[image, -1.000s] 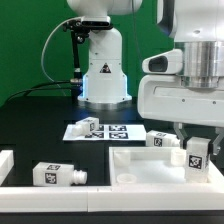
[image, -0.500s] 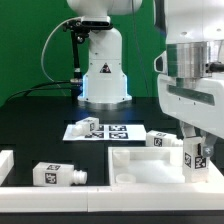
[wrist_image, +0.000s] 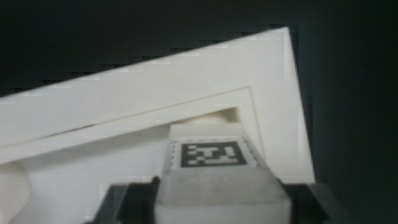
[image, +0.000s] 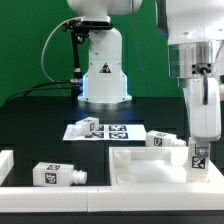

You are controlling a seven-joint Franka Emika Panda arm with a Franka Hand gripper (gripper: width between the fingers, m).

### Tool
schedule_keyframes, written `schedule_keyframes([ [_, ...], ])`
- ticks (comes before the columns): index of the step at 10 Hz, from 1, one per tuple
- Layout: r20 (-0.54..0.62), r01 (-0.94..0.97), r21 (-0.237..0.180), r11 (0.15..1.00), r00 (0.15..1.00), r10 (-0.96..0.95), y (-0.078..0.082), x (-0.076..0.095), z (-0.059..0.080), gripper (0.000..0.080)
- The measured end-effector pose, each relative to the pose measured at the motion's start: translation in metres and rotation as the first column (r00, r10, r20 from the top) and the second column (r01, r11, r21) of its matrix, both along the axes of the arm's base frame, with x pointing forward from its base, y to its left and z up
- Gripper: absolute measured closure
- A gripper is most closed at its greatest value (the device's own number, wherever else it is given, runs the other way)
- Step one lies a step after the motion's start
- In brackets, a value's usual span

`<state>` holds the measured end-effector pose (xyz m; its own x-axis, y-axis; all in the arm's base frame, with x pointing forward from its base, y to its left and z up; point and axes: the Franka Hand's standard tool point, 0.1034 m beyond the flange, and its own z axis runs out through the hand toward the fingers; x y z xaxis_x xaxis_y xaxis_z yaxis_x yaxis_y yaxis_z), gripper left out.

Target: Assemble one leg

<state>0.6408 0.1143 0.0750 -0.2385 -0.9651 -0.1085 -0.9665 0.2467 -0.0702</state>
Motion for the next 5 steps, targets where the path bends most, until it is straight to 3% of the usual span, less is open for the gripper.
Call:
schedule_keyframes([
  [1, 0.001, -0.009, -0.001, 1.000, 1.000, 0.009, 0.0001, 0.0000, 0.0000, 0.0453],
  [2, 0.002, -0.075, -0.009, 0.997, 0.997, 0.075, 0.0005, -0.0001, 0.0006, 0.0315],
  [3, 0.010, -0.175, -0.019, 0.984, 0.985, 0.175, 0.0022, 0.0013, 0.0029, 0.0315],
  [4, 0.021, -0.328, -0.047, 0.944, 0.944, 0.329, 0.0033, 0.0035, 0.0054, 0.0187],
  [5, 0.017, -0.472, -0.073, 0.878, 0.880, 0.475, 0.0078, 0.0050, 0.0086, 0.0161],
])
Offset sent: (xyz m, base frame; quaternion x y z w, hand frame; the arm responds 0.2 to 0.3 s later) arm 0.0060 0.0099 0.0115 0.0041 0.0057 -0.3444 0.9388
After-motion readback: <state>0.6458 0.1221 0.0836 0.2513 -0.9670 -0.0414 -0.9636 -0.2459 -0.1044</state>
